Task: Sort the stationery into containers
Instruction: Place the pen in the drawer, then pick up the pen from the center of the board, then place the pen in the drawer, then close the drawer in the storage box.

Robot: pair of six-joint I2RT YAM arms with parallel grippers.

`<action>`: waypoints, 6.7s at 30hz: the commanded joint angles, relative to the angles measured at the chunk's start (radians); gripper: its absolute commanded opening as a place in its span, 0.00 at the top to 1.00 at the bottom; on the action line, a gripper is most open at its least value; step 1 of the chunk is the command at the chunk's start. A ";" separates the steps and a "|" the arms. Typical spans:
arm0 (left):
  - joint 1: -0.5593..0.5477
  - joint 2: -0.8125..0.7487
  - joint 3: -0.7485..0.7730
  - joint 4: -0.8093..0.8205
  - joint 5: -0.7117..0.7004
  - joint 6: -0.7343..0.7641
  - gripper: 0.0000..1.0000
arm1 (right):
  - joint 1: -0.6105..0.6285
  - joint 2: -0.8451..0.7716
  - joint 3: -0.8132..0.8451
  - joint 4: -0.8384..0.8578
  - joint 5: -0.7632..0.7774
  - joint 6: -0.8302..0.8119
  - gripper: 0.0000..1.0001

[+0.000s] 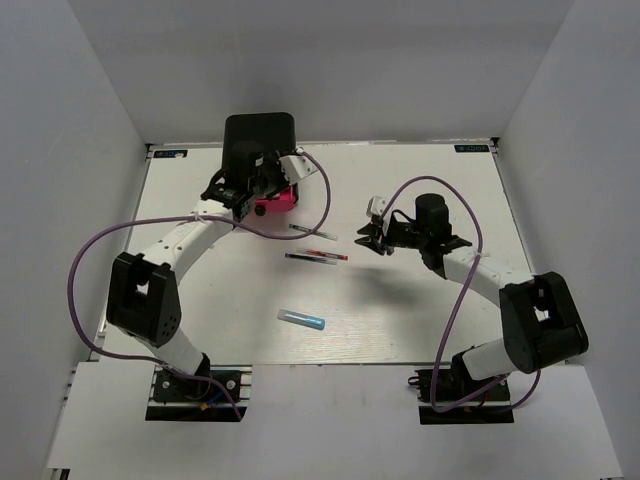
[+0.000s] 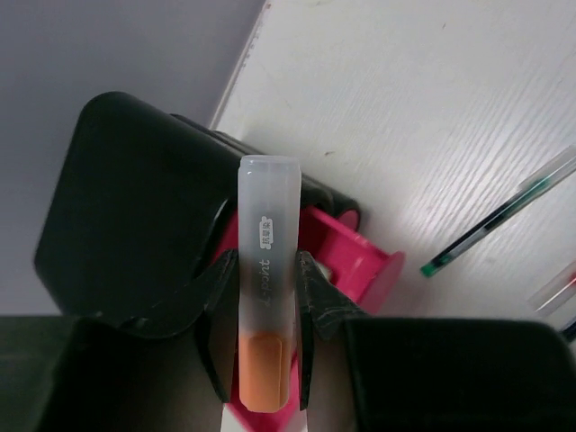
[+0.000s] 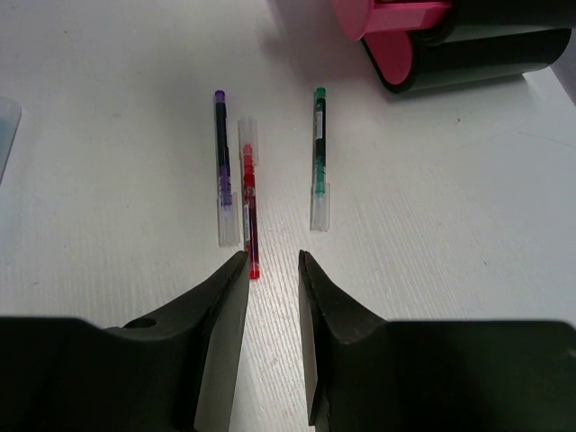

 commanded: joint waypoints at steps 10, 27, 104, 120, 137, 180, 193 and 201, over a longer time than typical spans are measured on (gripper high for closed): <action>0.059 0.013 -0.002 -0.080 0.030 0.205 1.00 | -0.017 -0.011 0.003 0.011 -0.014 -0.016 0.65; 0.087 0.098 0.009 -0.058 0.016 0.224 0.89 | -0.026 -0.013 0.009 -0.012 -0.008 -0.036 0.57; 0.076 -0.753 -0.881 -0.008 -0.521 -2.064 0.04 | 0.673 0.330 0.205 -0.284 0.468 0.044 0.99; 0.085 -0.592 -0.971 0.394 -0.467 -2.081 0.72 | 0.348 0.417 0.713 -0.186 0.177 -0.168 1.00; 0.085 -0.402 -0.878 0.491 -0.439 -2.081 0.71 | 0.350 0.725 1.000 0.089 0.117 -0.077 1.00; 0.095 -0.014 -0.543 0.526 -0.439 -2.081 0.67 | 0.245 0.430 0.584 0.456 0.130 0.078 0.50; 0.104 0.051 -0.462 0.555 -0.458 -2.081 0.65 | 0.109 0.181 0.195 0.411 0.146 0.063 0.50; 0.122 0.081 -0.418 0.586 -0.467 -2.081 0.64 | 0.060 0.104 0.069 0.377 0.153 0.049 0.50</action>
